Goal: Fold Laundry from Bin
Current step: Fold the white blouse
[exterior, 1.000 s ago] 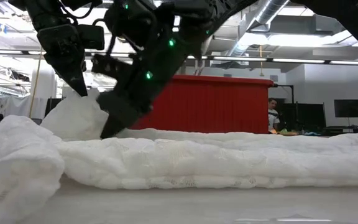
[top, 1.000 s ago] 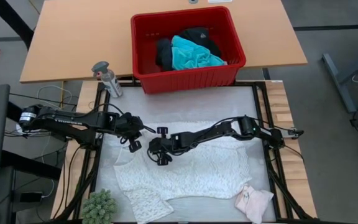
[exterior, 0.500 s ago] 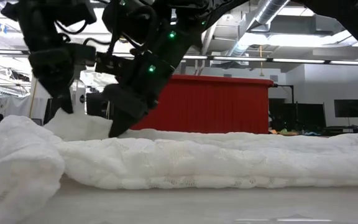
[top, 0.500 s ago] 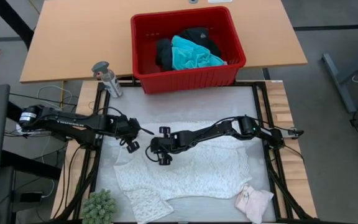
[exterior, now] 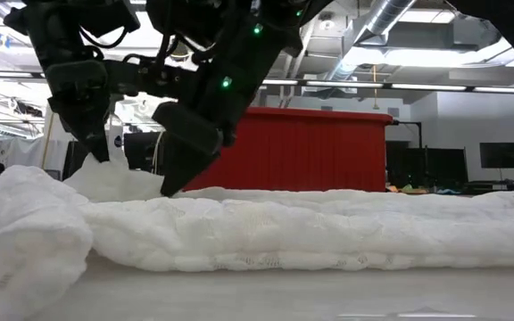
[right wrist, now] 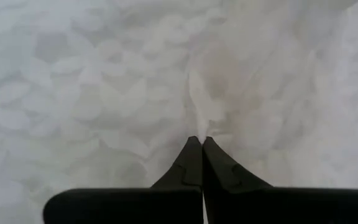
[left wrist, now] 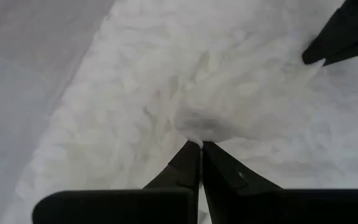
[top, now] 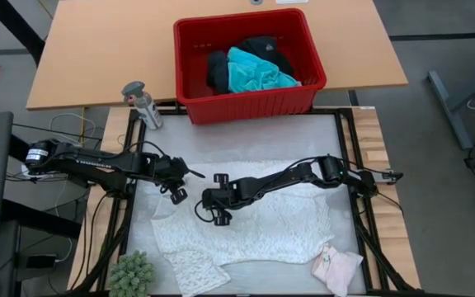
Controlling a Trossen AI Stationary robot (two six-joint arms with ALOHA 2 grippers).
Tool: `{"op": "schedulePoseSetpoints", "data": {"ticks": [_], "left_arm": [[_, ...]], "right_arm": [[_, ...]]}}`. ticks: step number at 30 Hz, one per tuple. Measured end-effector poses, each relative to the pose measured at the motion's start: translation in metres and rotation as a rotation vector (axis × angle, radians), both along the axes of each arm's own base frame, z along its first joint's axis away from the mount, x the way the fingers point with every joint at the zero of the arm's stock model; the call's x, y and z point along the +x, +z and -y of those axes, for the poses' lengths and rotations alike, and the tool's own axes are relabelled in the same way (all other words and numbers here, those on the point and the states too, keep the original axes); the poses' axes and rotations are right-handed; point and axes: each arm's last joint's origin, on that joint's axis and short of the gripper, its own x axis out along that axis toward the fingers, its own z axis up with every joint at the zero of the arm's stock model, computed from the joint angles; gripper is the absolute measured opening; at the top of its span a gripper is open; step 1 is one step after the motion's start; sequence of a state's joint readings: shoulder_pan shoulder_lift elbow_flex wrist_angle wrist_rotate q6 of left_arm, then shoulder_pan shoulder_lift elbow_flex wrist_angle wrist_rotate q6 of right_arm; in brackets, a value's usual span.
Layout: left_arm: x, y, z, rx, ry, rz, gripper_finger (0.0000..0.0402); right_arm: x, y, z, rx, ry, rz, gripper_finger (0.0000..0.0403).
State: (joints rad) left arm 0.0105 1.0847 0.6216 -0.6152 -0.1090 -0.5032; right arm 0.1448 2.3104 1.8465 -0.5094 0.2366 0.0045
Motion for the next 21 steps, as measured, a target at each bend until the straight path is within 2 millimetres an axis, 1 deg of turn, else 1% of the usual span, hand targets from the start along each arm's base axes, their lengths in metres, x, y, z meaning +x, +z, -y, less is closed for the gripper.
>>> {"op": "schedulePoseSetpoints", "data": {"ticks": [4, 10, 13, 18, 21], "left_arm": [[0.0, 0.0, 0.001, -0.026, 0.005, -0.001, 0.0], [-0.002, -0.001, 0.004, -0.046, -0.003, -0.021, 0.0], [-0.002, -0.001, 0.006, -0.053, -0.006, -0.019, 0.0], [-0.002, 0.0, 0.008, -0.11, -0.012, -0.013, 0.0], [-0.003, 0.0, 0.008, -0.125, -0.017, -0.017, 0.0]], "right_arm": [[0.0, 0.0, 0.004, 0.021, -0.022, 0.001, 0.0017], [0.0, 0.0, 0.013, 0.081, -0.004, -0.024, 0.0017], [-0.002, 0.008, 0.017, 0.101, 0.014, -0.019, 0.0017], [-0.005, 0.028, 0.028, 0.185, 0.043, 0.004, 0.0017], [-0.005, 0.032, 0.035, 0.225, 0.054, 0.008, 0.0017]]}}
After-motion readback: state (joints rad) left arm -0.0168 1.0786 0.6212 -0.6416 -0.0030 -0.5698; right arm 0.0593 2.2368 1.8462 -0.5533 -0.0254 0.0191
